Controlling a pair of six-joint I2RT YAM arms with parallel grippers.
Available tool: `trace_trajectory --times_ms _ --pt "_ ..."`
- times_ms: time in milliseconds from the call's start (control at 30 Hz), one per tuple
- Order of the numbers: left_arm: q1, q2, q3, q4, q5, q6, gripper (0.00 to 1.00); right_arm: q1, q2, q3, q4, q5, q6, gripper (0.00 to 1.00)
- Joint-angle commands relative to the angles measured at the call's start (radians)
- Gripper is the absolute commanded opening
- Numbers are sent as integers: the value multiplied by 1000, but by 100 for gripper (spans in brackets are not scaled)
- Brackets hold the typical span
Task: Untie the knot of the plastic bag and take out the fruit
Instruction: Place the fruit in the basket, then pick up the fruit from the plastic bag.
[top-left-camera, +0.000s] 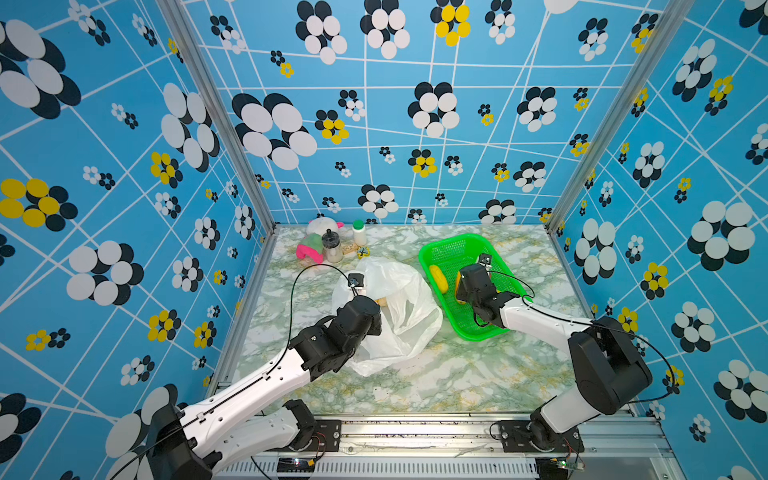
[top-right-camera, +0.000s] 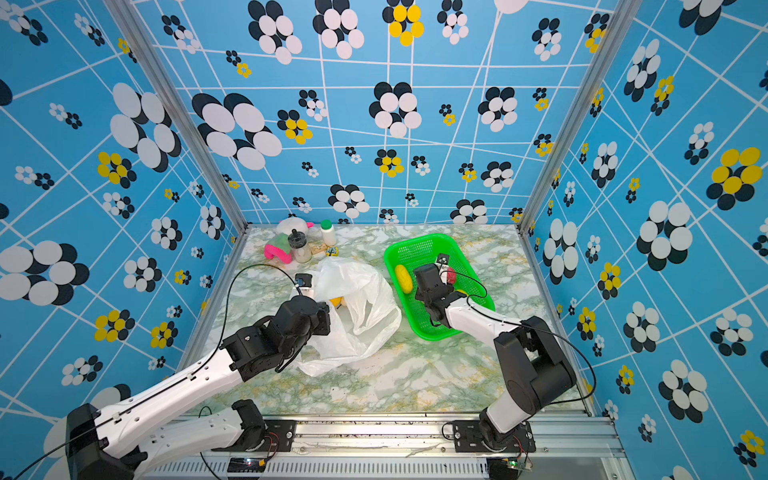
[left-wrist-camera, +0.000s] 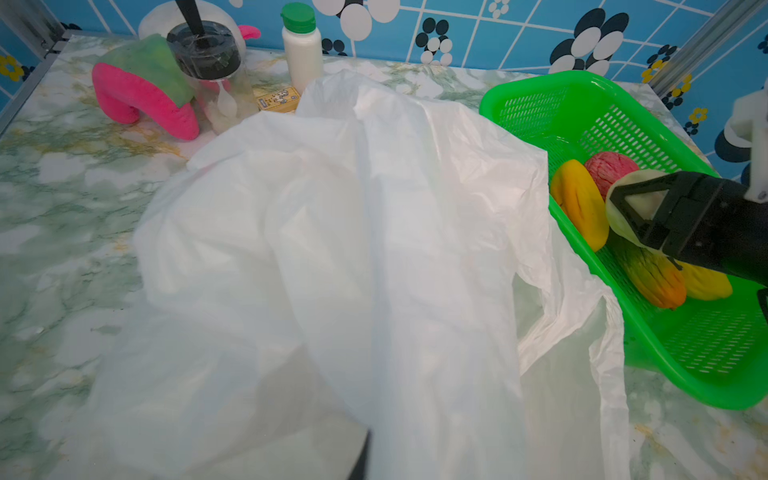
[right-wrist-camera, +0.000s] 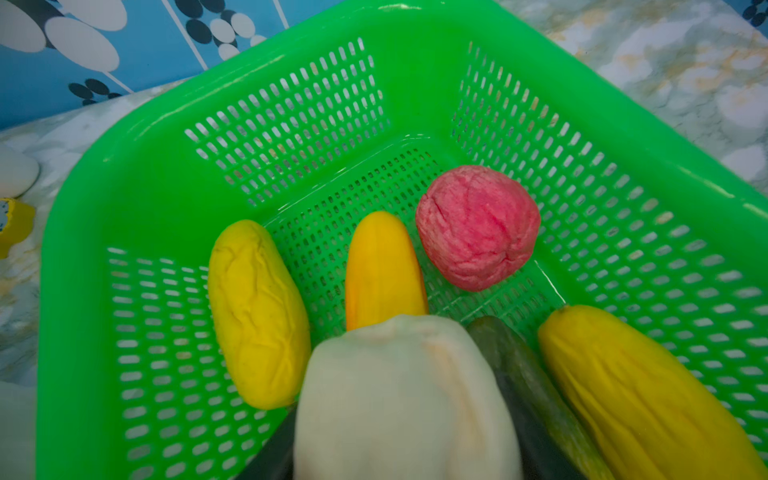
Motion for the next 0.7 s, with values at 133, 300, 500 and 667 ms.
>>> trace_trajectory --times_ms 133,300,500,667 --pt "-113 2 10 80 -27 110 0 8 -84 35 -51 -3 -25 91" --pt "-128 23 -13 140 -10 147 0 84 -193 22 -66 7 -85 99" --pt "-22 116 3 119 76 94 0 340 -438 -43 6 -12 -213 75" --pt "37 183 32 90 120 86 0 503 -420 -90 104 -128 -211 46"
